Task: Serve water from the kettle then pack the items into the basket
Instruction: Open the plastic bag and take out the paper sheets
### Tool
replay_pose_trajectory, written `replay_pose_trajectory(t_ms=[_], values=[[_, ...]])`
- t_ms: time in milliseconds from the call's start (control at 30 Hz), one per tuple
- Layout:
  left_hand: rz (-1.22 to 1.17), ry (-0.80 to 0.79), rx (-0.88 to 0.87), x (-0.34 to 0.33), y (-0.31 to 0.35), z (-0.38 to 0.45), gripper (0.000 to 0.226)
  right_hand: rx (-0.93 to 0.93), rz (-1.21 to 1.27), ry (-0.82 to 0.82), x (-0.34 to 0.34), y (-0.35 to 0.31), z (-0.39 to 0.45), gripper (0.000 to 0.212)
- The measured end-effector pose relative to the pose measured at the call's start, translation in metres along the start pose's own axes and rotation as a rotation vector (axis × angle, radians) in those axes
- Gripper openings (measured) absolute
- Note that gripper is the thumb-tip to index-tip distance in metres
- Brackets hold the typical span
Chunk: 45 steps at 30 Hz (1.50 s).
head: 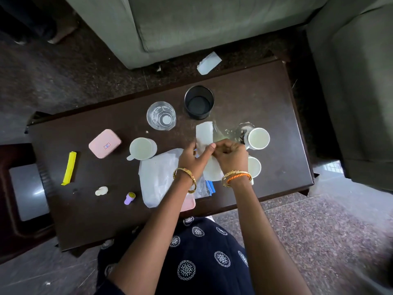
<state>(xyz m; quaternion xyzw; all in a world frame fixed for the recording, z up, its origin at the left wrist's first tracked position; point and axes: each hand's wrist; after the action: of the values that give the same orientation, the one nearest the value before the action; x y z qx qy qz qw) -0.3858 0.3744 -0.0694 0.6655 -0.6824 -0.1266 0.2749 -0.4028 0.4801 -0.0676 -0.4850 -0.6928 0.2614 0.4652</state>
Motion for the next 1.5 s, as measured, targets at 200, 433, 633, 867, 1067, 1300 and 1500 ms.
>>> replay_pose_trajectory(t_ms=[200, 433, 633, 867, 1067, 1300, 1500], values=[[0.017, 0.066, -0.014, -0.005, 0.005, -0.010, 0.028, 0.149, -0.009, -0.059, 0.003, 0.001, -0.012, 0.014], [-0.170, 0.002, 0.058, 0.002, 0.005, -0.011, 0.015, 0.049, 0.254, -0.243, 0.017, 0.009, -0.012, 0.041], [-0.371, -0.235, 0.122, 0.010, -0.005, -0.015, 0.029, 0.039, 0.267, -0.328, 0.024, 0.019, -0.014, 0.042], [-0.269, -0.193, 0.064, 0.013, -0.018, -0.011, 0.024, -0.037, 0.448, -0.402, 0.024, 0.031, -0.023, 0.030], [-0.190, -0.082, 0.060, 0.014, -0.015, -0.013, 0.006, -0.177, 0.539, -0.375, 0.025, 0.032, -0.025, 0.010], [-0.085, 0.022, 0.036, 0.014, -0.008, -0.013, 0.011, -0.227, 0.341, -0.162, 0.016, 0.034, -0.021, 0.013], [-0.042, 0.267, -0.213, 0.033, 0.019, -0.004, 0.008, -0.122, 0.217, 0.091, 0.029, 0.013, 0.009, 0.014]])
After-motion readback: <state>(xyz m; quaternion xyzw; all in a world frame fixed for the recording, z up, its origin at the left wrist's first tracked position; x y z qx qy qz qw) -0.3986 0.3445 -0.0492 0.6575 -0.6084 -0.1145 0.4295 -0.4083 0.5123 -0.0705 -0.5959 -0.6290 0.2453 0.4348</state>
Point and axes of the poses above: each hand's wrist, its own z-axis towards the middle knuckle, its own x-axis out of the back of the hand, y = z × x, and after that the axes turned 11 degrees about x, right-handed
